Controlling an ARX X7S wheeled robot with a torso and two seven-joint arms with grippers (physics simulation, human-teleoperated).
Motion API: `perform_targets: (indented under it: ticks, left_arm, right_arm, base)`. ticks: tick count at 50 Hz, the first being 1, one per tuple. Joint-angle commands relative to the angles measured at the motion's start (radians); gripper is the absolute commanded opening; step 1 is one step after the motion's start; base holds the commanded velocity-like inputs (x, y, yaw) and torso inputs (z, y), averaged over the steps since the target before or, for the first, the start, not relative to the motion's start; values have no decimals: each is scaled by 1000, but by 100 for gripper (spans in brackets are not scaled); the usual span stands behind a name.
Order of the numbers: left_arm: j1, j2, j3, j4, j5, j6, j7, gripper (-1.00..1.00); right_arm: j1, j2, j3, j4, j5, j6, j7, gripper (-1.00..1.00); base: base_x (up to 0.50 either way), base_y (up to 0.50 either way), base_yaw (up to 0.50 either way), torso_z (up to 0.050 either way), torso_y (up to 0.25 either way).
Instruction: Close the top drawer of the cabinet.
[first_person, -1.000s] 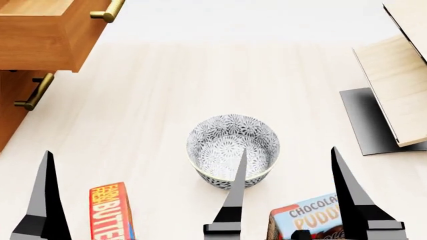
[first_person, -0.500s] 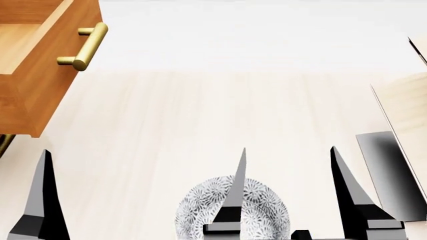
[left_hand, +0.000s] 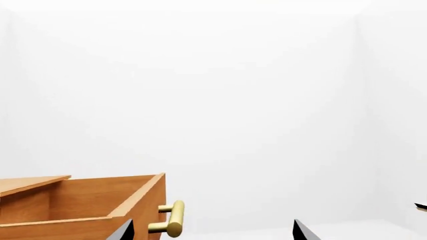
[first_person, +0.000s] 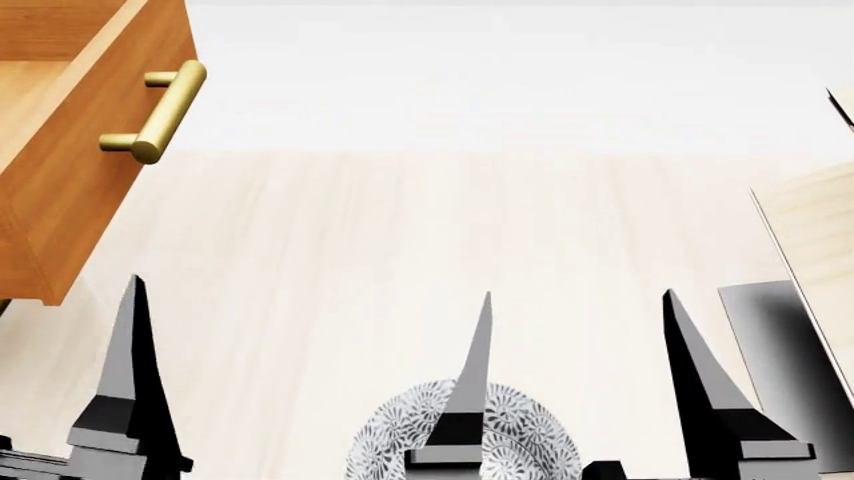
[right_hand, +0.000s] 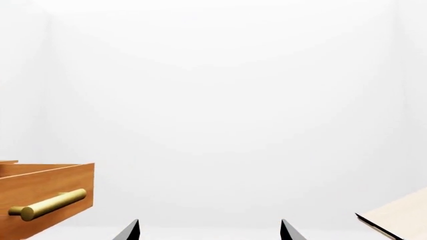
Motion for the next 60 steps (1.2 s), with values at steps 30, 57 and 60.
perform_targets:
  ticks: [30, 57, 60]
  left_arm:
    - [-853, 200, 581, -1284, -193, 365, -70, 100]
    - [-789, 70, 533, -1294, -243, 398, -137, 100]
    - [-784, 60, 529, -1289, -245, 397, -142, 100]
  right_arm:
    - [52, 31, 19, -73, 111, 50, 48, 100]
    - [50, 51, -44, -40, 98, 20, 69, 100]
    - [47, 54, -54, -31, 94, 9, 70, 100]
  base:
    - [0, 0, 0, 0, 0]
    - [0, 0, 0, 0, 0]
    - [0, 0, 0, 0, 0]
